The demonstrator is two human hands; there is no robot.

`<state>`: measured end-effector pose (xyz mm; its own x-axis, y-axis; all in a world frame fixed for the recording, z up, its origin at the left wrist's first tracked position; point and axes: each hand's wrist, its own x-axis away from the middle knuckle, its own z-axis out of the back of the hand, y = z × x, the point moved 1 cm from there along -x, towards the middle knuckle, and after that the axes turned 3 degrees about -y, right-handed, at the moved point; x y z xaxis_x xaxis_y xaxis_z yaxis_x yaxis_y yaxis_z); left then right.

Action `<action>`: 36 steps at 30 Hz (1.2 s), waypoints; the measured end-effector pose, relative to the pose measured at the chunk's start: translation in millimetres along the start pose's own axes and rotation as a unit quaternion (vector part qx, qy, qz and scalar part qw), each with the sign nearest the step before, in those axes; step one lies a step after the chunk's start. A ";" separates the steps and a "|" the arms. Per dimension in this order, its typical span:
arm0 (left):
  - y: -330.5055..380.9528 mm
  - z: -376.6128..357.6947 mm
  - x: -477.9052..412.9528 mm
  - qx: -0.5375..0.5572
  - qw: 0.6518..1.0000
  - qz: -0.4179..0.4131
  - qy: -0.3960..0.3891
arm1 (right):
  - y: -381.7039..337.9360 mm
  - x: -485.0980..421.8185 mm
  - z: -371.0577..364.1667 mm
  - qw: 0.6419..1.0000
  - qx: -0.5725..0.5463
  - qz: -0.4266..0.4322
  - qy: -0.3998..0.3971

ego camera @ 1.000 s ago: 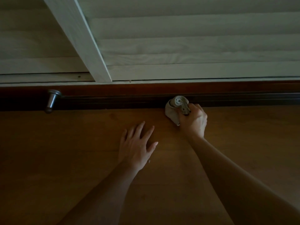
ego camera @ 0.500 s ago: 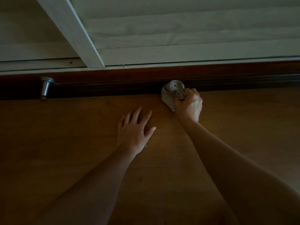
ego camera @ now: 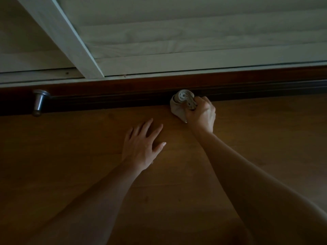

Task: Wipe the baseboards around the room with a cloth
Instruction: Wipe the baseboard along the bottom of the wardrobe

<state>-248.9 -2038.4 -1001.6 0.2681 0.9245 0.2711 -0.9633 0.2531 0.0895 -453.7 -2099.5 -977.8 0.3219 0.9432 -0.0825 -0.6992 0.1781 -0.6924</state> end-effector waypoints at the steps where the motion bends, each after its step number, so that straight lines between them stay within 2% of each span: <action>1: 1.0 -0.8 -0.8 0.008 1.000 0.002 -0.005 | 8.8 -1.7 6.4 1.000 0.001 -0.014 0.012; 5: 7.8 -5.3 -2.8 0.015 1.000 0.021 -0.017 | 40.4 -5.6 32.1 0.996 -0.003 -0.066 0.061; 11: 14.4 -4.4 -3.7 0.011 0.999 0.033 -0.018 | 32.0 -8.9 31.8 0.999 0.001 -0.022 0.032; 16: 14.4 -5.7 -5.1 0.009 0.999 0.036 -0.019 | 32.4 -8.4 29.7 0.998 0.000 -0.029 0.052; 21: 13.2 -8.4 -4.6 0.005 0.999 0.034 -0.018 | 20.5 -8.9 21.4 1.000 0.001 0.021 0.011; 29: 13.9 -7.3 -4.9 0.003 0.999 0.029 -0.017 | 77.8 -22.9 68.7 0.989 0.019 -0.109 0.096; 36: 16.5 -2.0 -5.0 0.003 0.999 0.033 -0.032 | 76.3 -25.5 74.0 0.993 0.027 -0.087 0.072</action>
<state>-266.2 -2038.2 -1003.4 0.2054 0.9189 0.3367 -0.9787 0.1914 0.0744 -562.5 -2089.2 -975.5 0.5261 0.8476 -0.0695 -0.6569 0.3532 -0.6662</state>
